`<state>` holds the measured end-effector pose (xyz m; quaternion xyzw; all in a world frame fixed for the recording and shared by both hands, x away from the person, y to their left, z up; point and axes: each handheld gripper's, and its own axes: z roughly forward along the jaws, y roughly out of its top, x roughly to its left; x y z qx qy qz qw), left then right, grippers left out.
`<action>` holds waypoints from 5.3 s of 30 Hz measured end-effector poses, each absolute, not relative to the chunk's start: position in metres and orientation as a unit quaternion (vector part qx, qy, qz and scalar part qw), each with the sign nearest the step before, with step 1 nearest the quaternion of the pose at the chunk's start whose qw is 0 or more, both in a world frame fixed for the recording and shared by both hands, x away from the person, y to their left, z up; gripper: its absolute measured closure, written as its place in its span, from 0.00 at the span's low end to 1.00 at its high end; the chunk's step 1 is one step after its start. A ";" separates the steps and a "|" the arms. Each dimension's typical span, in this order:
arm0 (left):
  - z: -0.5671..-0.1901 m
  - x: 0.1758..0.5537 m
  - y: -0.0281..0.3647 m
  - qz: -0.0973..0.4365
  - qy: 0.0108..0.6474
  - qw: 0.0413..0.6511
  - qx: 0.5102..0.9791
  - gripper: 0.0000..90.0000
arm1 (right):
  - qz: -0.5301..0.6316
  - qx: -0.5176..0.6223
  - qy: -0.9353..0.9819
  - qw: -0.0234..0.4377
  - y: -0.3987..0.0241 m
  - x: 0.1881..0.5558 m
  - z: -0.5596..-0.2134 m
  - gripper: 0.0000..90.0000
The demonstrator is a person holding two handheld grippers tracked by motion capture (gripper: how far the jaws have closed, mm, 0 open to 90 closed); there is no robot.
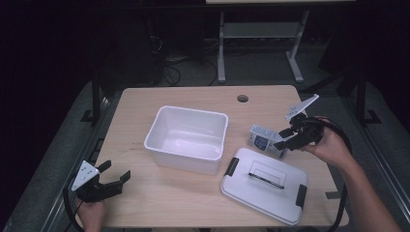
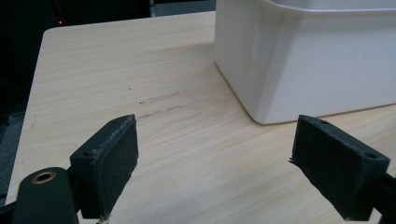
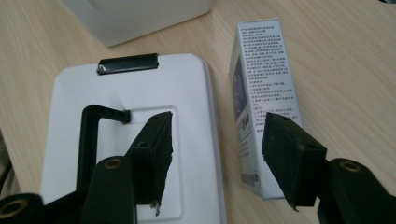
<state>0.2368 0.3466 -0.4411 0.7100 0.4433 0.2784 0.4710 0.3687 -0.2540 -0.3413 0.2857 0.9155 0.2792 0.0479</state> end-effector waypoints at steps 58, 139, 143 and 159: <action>-0.441 0.235 0.348 0.277 0.444 0.478 0.705 0.15 | 0.223 0.298 0.927 0.047 -0.232 0.423 -0.381 0.51; -0.441 0.237 0.345 0.275 0.441 0.476 0.709 0.15 | 0.273 0.249 0.927 0.063 -0.215 0.341 -0.253 0.62; -0.440 0.237 0.345 0.276 0.441 0.476 0.710 0.15 | 0.276 0.243 0.928 0.063 -0.208 0.338 -0.244 0.62; -0.441 0.238 0.343 0.273 0.441 0.475 0.711 0.15 | 0.275 0.211 0.936 0.059 -0.169 0.331 -0.215 0.62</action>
